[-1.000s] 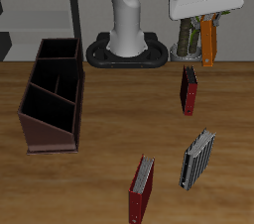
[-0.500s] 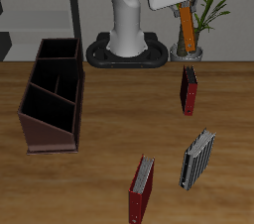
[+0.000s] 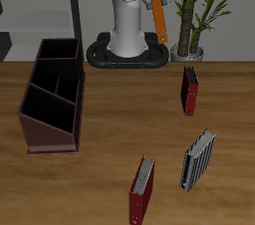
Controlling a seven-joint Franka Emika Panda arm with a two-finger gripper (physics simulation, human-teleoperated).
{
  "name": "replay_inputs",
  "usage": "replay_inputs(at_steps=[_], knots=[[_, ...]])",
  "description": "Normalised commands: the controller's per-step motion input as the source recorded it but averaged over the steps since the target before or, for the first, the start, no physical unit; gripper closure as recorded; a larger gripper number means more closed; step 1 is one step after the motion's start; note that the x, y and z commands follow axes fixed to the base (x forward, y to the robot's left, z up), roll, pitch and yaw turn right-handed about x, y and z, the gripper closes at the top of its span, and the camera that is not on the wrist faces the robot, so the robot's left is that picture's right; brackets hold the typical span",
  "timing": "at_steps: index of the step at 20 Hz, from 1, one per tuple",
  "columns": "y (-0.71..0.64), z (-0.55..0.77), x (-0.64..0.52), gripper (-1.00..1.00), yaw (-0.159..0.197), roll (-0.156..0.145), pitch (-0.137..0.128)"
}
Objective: Place the orange book into the right desk caddy's right compartment and place the left red book into the right desk caddy's right compartment
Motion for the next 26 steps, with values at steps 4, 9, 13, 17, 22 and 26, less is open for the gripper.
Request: replay_inputs(at_steps=[4, 9, 13, 17, 22, 26], knots=[[-0.60, 0.10, -0.26, 1.00, 0.040, -0.054, -0.009], [-0.48, 0.07, -0.18, 1.00, 0.045, -0.048, -0.013], [-0.47, 0.10, -0.10, 1.00, 0.022, -0.031, 0.024], [-0.39, 0.09, 0.03, 1.00, 0.012, 0.028, 0.029], [-0.58, 0.03, 0.07, 1.00, -0.013, 0.031, 0.076], [-0.72, 0.11, 0.06, 1.00, -0.030, -0.044, 0.046]])
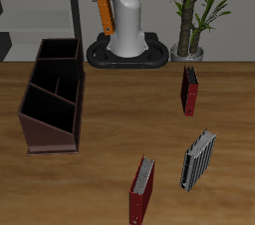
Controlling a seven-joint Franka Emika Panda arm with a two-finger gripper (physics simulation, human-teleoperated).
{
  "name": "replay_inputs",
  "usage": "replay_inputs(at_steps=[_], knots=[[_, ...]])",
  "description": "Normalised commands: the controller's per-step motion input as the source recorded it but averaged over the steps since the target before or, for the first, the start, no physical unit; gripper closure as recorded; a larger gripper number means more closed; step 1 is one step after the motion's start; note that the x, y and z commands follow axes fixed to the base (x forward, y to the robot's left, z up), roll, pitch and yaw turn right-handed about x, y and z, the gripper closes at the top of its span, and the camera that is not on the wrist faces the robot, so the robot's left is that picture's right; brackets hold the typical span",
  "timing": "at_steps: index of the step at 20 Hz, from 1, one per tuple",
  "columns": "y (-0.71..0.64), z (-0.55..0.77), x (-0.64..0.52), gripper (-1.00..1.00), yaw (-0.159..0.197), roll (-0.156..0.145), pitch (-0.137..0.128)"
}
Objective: Place the orange book into the right desk caddy's right compartment and place the left red book into the right desk caddy's right compartment
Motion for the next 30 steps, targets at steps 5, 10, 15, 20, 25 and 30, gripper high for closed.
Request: replay_inputs(at_steps=[5, 10, 15, 20, 25, 30], knots=[[-0.53, 0.04, -0.04, 1.00, -0.029, -0.016, 0.021], [-0.65, 0.05, -0.11, 1.00, 0.000, -0.003, 0.004], [-0.36, -0.03, -0.07, 1.00, -0.018, 0.014, 0.024], [-0.55, 0.03, -0.12, 1.00, -0.008, -0.007, -0.003], [-0.45, -0.05, -0.06, 1.00, -0.018, -0.039, -0.003], [-0.29, -0.05, -0.06, 1.00, -0.018, -0.027, 0.000]])
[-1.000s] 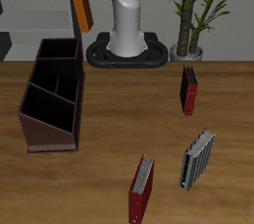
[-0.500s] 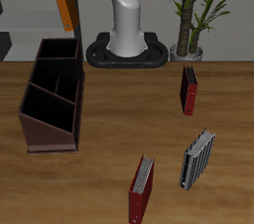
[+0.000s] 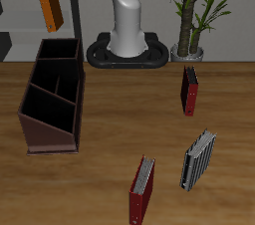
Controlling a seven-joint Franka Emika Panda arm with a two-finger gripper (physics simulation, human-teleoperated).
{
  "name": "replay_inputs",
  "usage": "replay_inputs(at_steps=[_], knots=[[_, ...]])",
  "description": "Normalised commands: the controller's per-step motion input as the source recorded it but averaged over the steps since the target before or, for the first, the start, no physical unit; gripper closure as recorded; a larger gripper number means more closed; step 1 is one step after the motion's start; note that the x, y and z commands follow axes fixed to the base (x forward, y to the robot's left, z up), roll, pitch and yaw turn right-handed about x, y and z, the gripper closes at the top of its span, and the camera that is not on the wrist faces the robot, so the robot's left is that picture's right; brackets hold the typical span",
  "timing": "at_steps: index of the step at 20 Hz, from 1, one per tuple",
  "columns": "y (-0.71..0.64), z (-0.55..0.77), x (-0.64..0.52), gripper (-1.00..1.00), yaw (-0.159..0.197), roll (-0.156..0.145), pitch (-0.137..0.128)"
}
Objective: Place the orange book into the right desk caddy's right compartment and place the left red book into the right desk caddy's right compartment
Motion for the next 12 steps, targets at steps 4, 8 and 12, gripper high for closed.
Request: replay_inputs(at_steps=[4, 8, 12], knots=[[-0.49, -0.06, -0.07, 1.00, -0.034, -0.060, 0.001], [-0.34, -0.03, 0.02, 1.00, -0.037, -0.042, -0.002], [-0.17, 0.01, 0.12, 1.00, -0.022, -0.004, -0.004]])
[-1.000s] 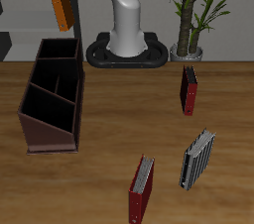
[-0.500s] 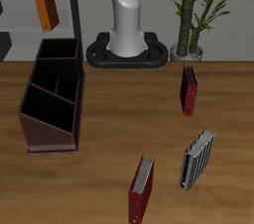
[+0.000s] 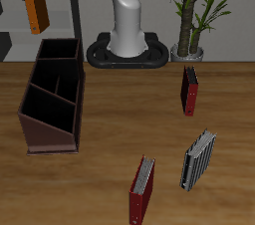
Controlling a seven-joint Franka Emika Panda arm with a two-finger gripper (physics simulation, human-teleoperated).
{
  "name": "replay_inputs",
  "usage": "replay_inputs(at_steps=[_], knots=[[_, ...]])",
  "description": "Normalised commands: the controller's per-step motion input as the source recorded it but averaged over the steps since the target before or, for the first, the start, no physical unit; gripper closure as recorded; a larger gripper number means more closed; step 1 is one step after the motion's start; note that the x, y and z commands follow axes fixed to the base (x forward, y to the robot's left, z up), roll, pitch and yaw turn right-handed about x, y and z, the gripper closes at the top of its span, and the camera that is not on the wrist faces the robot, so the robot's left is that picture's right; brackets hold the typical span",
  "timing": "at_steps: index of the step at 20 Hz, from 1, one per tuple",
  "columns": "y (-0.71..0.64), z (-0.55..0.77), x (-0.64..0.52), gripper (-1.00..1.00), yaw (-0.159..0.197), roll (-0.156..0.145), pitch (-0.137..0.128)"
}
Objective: Place the orange book into the right desk caddy's right compartment and place the left red book into the right desk caddy's right compartment
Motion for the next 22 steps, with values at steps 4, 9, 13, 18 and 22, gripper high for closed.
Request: replay_inputs(at_steps=[4, 9, 13, 18, 22], knots=[[0.06, 0.00, 0.07, 1.00, 0.012, 0.047, 0.009], [0.14, 0.08, 0.19, 1.00, 0.001, 0.067, 0.005], [0.06, 0.13, 0.20, 1.00, -0.009, 0.034, -0.001], [-0.08, 0.06, 0.21, 1.00, -0.006, 0.057, 0.022], [-0.14, -0.01, 0.10, 1.00, -0.072, 0.054, 0.023]])
